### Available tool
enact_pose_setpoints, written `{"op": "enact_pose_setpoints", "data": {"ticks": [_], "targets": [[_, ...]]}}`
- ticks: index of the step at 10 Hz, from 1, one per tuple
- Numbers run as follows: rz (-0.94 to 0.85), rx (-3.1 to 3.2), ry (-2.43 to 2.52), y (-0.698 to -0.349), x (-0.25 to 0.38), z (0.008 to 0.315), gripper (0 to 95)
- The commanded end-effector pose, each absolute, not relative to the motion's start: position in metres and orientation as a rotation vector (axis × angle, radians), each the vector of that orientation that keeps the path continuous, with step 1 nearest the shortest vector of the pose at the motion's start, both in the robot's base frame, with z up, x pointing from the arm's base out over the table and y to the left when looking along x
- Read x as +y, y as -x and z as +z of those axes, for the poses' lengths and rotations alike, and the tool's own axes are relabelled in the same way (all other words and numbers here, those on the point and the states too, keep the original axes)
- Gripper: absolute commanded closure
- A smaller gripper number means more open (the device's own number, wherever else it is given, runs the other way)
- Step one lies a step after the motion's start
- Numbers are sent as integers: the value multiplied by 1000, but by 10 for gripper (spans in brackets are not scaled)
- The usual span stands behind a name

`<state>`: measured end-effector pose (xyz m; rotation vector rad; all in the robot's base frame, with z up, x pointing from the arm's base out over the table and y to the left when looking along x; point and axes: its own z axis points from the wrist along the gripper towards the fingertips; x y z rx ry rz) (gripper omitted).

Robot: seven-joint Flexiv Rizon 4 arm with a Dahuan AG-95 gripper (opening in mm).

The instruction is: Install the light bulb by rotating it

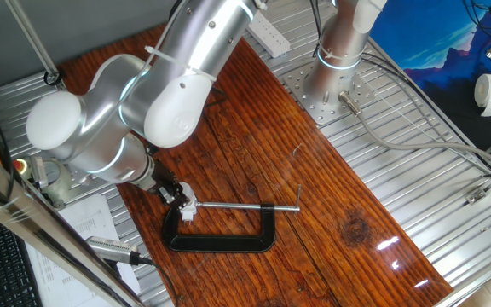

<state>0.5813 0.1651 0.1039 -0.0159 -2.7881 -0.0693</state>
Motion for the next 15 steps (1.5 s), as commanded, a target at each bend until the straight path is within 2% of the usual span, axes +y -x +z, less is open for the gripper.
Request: {"op": "enact_pose_setpoints", "data": {"ticks": [1, 11, 12, 15], "targets": [[-67, -2796, 87, -581, 165, 101, 950], [-69, -2767, 335, -582, 163, 101, 950], [-70, -2766, 334, -582, 162, 101, 760], [-115, -2759, 326, -583, 160, 102, 760]]}}
